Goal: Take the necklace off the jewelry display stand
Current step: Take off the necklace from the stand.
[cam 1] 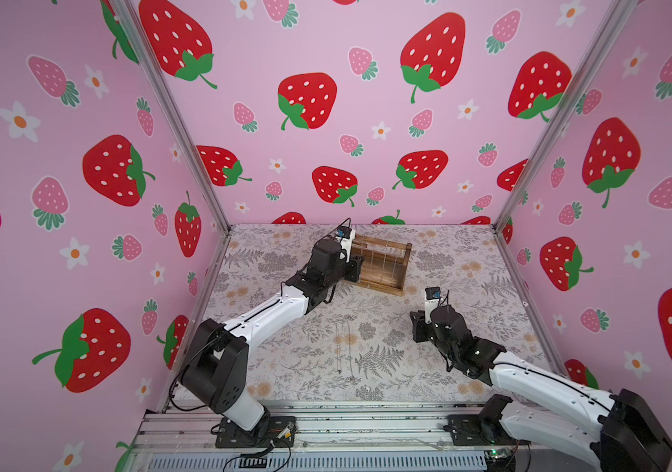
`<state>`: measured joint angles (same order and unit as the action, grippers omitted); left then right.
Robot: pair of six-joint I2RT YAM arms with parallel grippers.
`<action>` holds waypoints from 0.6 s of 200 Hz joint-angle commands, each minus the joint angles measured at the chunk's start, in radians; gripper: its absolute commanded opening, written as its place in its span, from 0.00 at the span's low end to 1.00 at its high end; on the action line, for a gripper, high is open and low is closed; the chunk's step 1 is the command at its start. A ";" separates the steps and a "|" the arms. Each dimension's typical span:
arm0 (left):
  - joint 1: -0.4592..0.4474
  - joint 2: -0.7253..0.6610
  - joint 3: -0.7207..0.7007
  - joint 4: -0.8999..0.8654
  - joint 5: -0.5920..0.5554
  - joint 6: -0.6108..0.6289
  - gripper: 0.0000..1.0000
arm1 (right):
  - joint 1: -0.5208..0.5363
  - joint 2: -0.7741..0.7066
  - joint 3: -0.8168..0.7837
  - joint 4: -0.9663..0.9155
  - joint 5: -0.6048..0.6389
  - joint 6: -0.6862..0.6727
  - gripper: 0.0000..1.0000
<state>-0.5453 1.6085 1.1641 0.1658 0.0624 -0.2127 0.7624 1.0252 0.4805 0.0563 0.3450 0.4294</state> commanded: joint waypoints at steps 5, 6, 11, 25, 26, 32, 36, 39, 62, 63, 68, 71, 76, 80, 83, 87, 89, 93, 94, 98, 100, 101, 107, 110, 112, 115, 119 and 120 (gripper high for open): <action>0.014 0.049 0.064 0.041 -0.005 0.015 0.34 | -0.007 0.004 -0.001 0.002 -0.004 0.012 0.27; 0.013 0.051 0.064 0.041 -0.006 0.016 0.34 | -0.007 0.005 -0.001 0.002 -0.003 0.012 0.27; 0.014 0.062 0.070 0.043 -0.010 0.017 0.33 | -0.008 0.006 -0.002 0.002 -0.003 0.012 0.27; 0.019 0.084 0.077 0.063 -0.007 0.015 0.32 | -0.011 0.009 -0.002 0.004 -0.007 0.014 0.27; 0.018 0.085 0.078 0.064 -0.007 0.015 0.32 | -0.011 0.009 -0.002 0.004 -0.007 0.014 0.27; 0.019 0.092 0.081 0.073 -0.006 0.014 0.31 | -0.012 0.013 -0.003 0.005 -0.009 0.014 0.27; 0.021 0.096 0.080 0.079 -0.004 0.012 0.31 | -0.011 0.016 -0.001 0.006 -0.011 0.014 0.27; 0.022 0.101 0.081 0.084 -0.005 0.012 0.31 | -0.011 0.018 0.000 0.007 -0.013 0.014 0.27; 0.028 0.121 0.092 0.108 -0.010 -0.004 0.29 | -0.013 0.036 0.006 0.007 -0.016 0.014 0.27; 0.028 0.122 0.092 0.108 -0.010 -0.005 0.29 | -0.013 0.037 0.006 0.007 -0.016 0.014 0.27; 0.030 0.126 0.093 0.114 -0.010 -0.008 0.28 | -0.014 0.040 0.007 0.007 -0.017 0.014 0.27; 0.031 0.127 0.095 0.117 -0.009 -0.009 0.28 | -0.013 0.039 0.007 0.006 -0.017 0.013 0.27; 0.032 0.131 0.096 0.124 -0.007 -0.011 0.27 | -0.013 0.041 0.007 0.006 -0.018 0.012 0.27; 0.032 0.132 0.098 0.127 -0.006 -0.012 0.27 | -0.013 0.040 0.007 0.007 -0.019 0.012 0.27; 0.031 0.135 0.100 0.128 -0.006 -0.012 0.27 | -0.013 0.040 0.007 0.007 -0.019 0.012 0.27; 0.031 0.137 0.103 0.130 -0.004 -0.012 0.27 | -0.015 0.041 0.006 0.007 -0.018 0.012 0.27; 0.032 0.138 0.104 0.130 -0.003 -0.011 0.26 | -0.015 0.041 0.006 0.007 -0.018 0.012 0.27; 0.032 0.140 0.108 0.130 -0.003 -0.011 0.26 | -0.014 0.041 0.006 0.007 -0.017 0.012 0.27; 0.032 0.141 0.109 0.130 -0.003 -0.011 0.26 | -0.015 0.042 0.006 0.007 -0.017 0.012 0.27; 0.033 0.143 0.112 0.131 -0.002 -0.012 0.25 | -0.015 0.043 0.007 0.007 -0.017 0.012 0.27; 0.033 0.144 0.114 0.131 -0.002 -0.013 0.24 | -0.015 0.044 0.007 0.007 -0.018 0.013 0.27; 0.033 0.145 0.115 0.130 -0.002 -0.013 0.24 | -0.015 0.044 0.007 0.007 -0.018 0.013 0.27; 0.033 0.148 0.119 0.132 -0.002 -0.013 0.20 | -0.016 0.046 0.008 0.007 -0.019 0.012 0.27; 0.034 0.149 0.119 0.130 -0.001 -0.013 0.18 | -0.016 0.047 0.009 0.007 -0.019 0.012 0.27; 0.033 0.149 0.120 0.129 -0.001 -0.013 0.16 | -0.016 0.047 0.009 0.007 -0.018 0.012 0.27; 0.034 0.151 0.122 0.129 -0.001 -0.013 0.14 | -0.016 0.049 0.010 0.007 -0.020 0.012 0.27; 0.034 0.151 0.123 0.130 -0.001 -0.014 0.11 | -0.016 0.050 0.010 0.007 -0.021 0.011 0.27; 0.034 0.151 0.123 0.130 -0.001 -0.014 0.10 | -0.015 0.052 0.010 0.008 -0.021 0.011 0.27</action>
<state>-0.5167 1.7550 1.2335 0.2554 0.0597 -0.2283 0.7517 1.0649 0.4805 0.0566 0.3317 0.4309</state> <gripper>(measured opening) 0.168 0.269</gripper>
